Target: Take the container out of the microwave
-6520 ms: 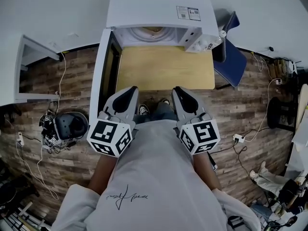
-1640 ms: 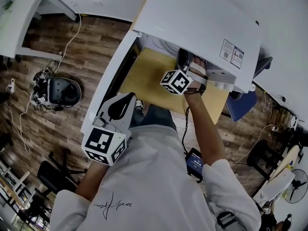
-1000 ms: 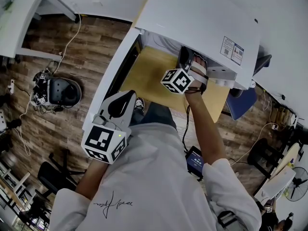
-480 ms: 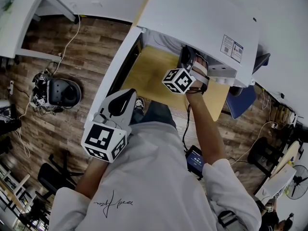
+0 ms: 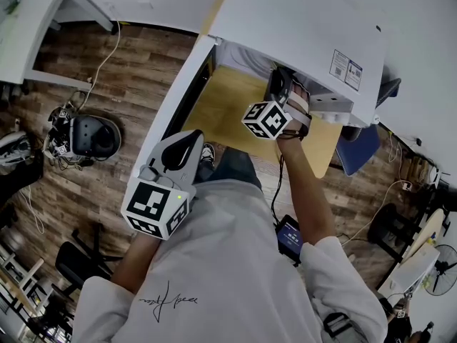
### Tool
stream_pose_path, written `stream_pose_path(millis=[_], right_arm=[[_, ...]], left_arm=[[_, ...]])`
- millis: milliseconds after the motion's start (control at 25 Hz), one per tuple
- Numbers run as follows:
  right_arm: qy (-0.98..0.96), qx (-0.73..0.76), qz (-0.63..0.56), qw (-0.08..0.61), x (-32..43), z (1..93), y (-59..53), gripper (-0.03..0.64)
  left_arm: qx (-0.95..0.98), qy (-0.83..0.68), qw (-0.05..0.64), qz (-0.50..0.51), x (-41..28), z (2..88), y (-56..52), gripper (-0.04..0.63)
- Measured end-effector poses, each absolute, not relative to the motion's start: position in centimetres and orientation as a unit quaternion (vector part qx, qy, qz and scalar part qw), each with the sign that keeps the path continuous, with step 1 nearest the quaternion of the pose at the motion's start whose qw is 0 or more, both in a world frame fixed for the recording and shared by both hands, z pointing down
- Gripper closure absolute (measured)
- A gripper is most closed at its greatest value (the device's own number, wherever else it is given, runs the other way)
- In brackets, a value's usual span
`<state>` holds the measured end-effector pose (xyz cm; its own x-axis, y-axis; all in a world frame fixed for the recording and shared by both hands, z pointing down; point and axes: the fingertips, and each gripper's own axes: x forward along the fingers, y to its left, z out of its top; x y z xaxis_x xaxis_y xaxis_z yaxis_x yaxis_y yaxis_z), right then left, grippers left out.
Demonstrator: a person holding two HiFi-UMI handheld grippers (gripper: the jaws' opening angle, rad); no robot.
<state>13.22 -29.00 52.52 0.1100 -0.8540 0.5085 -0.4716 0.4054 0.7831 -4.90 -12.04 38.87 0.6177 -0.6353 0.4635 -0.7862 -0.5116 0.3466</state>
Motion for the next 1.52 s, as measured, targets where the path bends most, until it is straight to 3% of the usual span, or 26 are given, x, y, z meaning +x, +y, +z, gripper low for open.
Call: stream_pose_path(millis=[1520], right_arm=[[-0.654,0.546,-0.112,0.512,13.0,49.9,-23.6,0.558]], left_arm=[[0.879,-0.384,0.255,0.12,-5.8,37.8,-10.6,0.604]])
